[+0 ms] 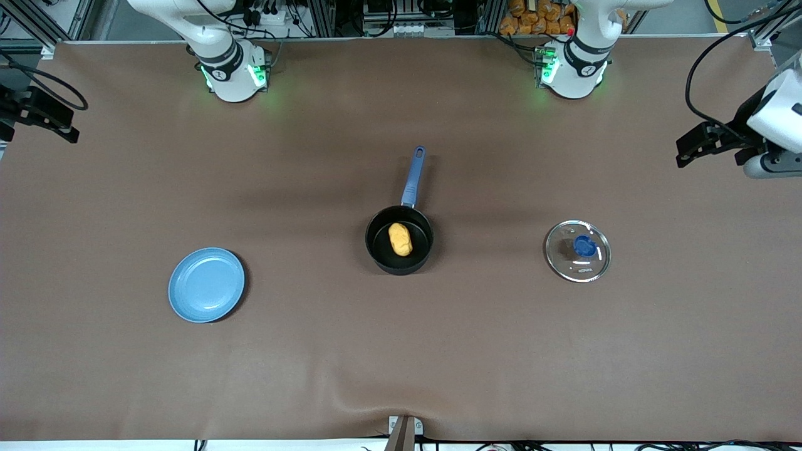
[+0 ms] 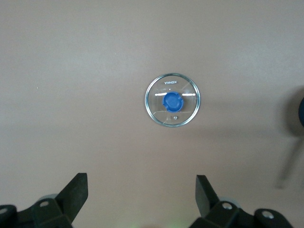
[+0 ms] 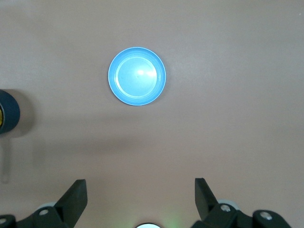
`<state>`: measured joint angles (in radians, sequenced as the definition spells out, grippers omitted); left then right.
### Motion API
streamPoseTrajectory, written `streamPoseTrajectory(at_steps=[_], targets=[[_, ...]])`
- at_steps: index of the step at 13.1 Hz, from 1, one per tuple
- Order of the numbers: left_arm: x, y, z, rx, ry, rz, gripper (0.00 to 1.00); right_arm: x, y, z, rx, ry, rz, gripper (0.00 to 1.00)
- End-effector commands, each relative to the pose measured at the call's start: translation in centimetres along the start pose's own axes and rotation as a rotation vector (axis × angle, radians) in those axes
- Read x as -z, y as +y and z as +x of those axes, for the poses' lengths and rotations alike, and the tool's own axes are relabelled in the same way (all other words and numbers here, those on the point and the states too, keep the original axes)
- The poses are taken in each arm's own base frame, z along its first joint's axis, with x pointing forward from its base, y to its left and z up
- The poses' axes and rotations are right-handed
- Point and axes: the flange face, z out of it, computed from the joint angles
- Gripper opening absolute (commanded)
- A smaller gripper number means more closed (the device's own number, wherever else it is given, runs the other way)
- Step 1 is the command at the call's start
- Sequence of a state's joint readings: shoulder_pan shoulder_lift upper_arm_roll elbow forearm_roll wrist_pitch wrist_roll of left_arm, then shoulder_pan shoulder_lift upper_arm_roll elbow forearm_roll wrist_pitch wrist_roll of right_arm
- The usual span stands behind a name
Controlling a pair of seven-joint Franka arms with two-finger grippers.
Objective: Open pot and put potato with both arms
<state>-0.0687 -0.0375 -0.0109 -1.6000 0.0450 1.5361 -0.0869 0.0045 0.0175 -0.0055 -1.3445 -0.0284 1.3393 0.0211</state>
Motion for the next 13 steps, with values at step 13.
streamPoseTrajectory(at_steps=[13], targets=[[1.0, 1.1, -3.2, 0.022, 0.005, 0.008, 1.0, -1.5, -0.6, 0.7, 0.001, 0.089, 0.063, 1.0]])
